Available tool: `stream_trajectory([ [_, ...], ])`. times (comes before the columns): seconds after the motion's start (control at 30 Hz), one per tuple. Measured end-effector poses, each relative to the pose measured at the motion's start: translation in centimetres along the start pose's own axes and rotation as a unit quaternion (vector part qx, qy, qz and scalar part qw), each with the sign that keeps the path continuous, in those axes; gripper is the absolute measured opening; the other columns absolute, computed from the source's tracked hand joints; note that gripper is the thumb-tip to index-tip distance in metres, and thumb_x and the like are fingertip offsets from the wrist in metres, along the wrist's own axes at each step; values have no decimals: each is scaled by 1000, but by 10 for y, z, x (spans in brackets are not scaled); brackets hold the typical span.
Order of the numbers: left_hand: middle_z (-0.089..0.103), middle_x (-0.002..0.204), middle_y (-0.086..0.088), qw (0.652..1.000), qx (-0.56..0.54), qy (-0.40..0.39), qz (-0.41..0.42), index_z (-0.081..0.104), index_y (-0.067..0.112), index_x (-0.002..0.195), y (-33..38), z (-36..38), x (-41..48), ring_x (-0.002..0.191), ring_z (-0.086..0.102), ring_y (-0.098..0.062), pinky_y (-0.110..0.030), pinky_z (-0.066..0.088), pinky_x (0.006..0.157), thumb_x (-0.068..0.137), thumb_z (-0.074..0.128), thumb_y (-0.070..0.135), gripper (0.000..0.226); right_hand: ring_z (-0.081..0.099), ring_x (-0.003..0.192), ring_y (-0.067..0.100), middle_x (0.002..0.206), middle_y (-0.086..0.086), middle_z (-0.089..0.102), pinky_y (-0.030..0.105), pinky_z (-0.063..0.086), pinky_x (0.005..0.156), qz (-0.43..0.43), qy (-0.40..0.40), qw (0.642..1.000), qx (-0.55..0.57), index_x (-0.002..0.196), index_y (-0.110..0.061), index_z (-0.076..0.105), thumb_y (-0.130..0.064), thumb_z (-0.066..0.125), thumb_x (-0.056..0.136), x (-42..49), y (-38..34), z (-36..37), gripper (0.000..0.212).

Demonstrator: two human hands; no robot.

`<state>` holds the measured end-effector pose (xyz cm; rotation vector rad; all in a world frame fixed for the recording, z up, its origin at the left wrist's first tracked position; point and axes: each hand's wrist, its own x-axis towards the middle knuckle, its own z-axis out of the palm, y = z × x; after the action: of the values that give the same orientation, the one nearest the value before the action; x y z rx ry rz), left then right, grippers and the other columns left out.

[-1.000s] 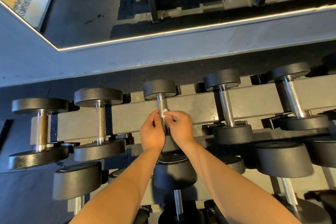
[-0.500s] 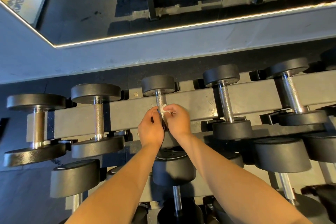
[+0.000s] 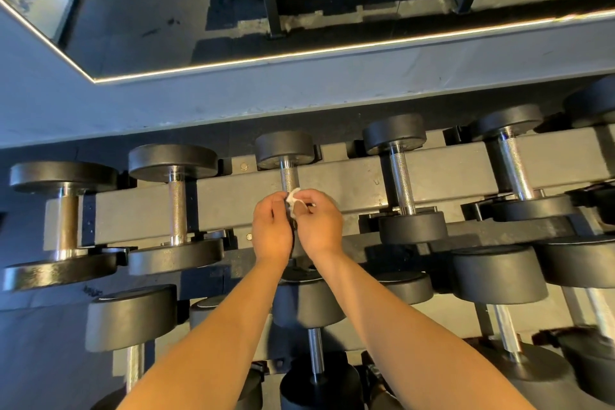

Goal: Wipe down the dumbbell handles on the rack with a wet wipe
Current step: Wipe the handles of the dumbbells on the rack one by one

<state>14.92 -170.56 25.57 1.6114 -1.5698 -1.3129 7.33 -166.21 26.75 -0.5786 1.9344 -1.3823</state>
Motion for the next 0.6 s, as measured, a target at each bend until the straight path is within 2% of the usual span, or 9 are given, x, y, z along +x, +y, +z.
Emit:
stream_trajectory([
  [0.1, 66, 110, 5, 999, -27, -26, 7, 63, 29, 119, 4, -4, -4, 102, 63, -9, -33, 52, 92, 109, 38, 34, 27, 62, 92, 2, 105, -8, 64, 8, 48, 73, -2, -8, 1000, 27, 105, -23, 71, -15, 58, 98, 5, -5, 8, 16],
  [0.2, 67, 109, 9, 999, -34, -36, 23, 60, 27, 124, 9, -10, 0, 95, 63, 3, -10, 49, 76, 108, 45, 29, 22, 65, 92, 0, 102, -10, 69, 15, 53, 78, -10, -57, 997, 44, 109, -23, 70, -17, 54, 101, 8, -5, 10, 19],
  [0.23, 66, 109, 11, 998, -29, -42, 35, 60, 25, 124, 10, -12, 3, 94, 63, 6, -6, 47, 72, 107, 47, 27, 22, 64, 91, 0, 101, -11, 68, 15, 53, 77, -16, -65, 997, 46, 110, -24, 70, -17, 53, 102, 10, -5, 10, 20],
  [0.33, 67, 106, 12, 997, -9, -48, 66, 65, 22, 118, 11, -18, 22, 92, 62, 7, -6, 46, 74, 104, 53, 19, 18, 60, 95, -1, 104, -14, 61, 9, 46, 81, -44, -34, 998, 24, 112, -22, 70, -15, 53, 101, 16, -2, 12, 21],
  [0.47, 67, 106, 15, 997, 1, 14, 70, 68, 22, 114, 10, -20, 54, 99, 62, 4, -15, 47, 87, 102, 56, 15, 19, 54, 104, 2, 104, -25, 46, 11, 40, 90, -60, -8, 997, -40, 123, -21, 66, -17, 52, 102, 18, 0, 19, 25],
  [0.6, 69, 109, 9, 997, -30, -12, 65, 69, 19, 120, 13, -4, 61, 98, 64, 2, -7, 47, 81, 103, 55, 20, 22, 54, 108, 3, 116, -16, 52, 10, 38, 90, -69, -6, 996, -55, 129, -21, 62, -14, 51, 102, 21, 4, 18, 30],
])
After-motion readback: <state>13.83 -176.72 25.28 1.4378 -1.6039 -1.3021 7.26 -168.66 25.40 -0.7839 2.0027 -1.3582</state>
